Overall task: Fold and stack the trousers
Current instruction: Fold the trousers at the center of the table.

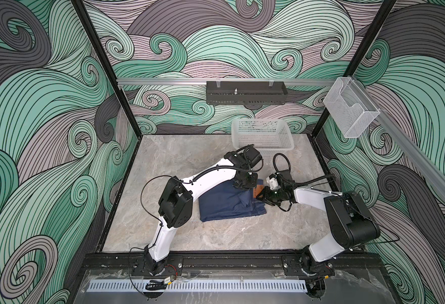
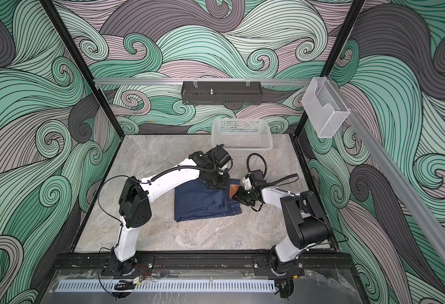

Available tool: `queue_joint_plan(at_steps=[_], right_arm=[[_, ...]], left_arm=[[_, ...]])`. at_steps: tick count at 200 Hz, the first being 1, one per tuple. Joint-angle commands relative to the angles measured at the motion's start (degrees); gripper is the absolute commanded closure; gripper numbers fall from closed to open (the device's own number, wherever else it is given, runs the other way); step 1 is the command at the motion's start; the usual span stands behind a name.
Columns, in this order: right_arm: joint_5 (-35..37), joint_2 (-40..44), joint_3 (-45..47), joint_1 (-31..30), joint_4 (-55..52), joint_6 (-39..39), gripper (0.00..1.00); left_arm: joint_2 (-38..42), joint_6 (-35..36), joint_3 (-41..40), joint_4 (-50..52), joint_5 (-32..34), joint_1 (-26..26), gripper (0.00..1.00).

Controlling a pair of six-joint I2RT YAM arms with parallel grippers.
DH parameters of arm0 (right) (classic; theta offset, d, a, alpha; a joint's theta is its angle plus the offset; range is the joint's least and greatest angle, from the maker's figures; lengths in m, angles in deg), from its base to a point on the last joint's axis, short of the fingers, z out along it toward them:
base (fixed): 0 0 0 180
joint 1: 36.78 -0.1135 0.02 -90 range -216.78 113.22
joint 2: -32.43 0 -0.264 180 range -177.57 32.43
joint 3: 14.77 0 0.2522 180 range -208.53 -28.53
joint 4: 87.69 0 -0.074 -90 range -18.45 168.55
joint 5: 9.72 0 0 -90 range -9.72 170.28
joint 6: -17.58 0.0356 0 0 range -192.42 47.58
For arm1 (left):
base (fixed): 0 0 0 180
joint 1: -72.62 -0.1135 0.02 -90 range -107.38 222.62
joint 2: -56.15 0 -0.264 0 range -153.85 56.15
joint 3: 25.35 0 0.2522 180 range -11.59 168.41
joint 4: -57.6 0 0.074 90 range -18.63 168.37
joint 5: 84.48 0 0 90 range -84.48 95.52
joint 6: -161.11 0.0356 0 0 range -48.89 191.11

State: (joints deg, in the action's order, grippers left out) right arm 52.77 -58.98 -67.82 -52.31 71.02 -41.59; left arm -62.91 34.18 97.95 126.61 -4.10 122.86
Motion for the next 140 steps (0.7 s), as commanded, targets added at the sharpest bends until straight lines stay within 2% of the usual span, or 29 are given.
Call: queue_joint_plan(at_steps=[1,79,111,128,140], right_arm=[[0.8,-2.5,1.8,-0.8,-5.9,-0.6,0.7],[1.4,-0.6,1.9,-0.7,-6.7,0.0,0.69],[2.8,3.1,1.8,-0.5,-8.1,0.0,0.66],[3.5,5.3,1.6,0.0,-9.3,-0.1,0.62],[4.3,7.1,1.5,0.3,-10.4,-0.4,0.6]], left_arm=[[-1.7,-0.4,2.3,-0.4,-1.1,0.8,1.0],[-5.7,-1.3,4.3,-0.3,-1.8,1.9,1.0],[-4.6,-1.4,4.2,-1.5,-2.9,1.9,0.84],[-3.7,-1.4,4.3,-2.0,-3.6,1.9,0.71],[-2.8,-1.4,4.3,-2.6,-4.3,1.9,0.66]])
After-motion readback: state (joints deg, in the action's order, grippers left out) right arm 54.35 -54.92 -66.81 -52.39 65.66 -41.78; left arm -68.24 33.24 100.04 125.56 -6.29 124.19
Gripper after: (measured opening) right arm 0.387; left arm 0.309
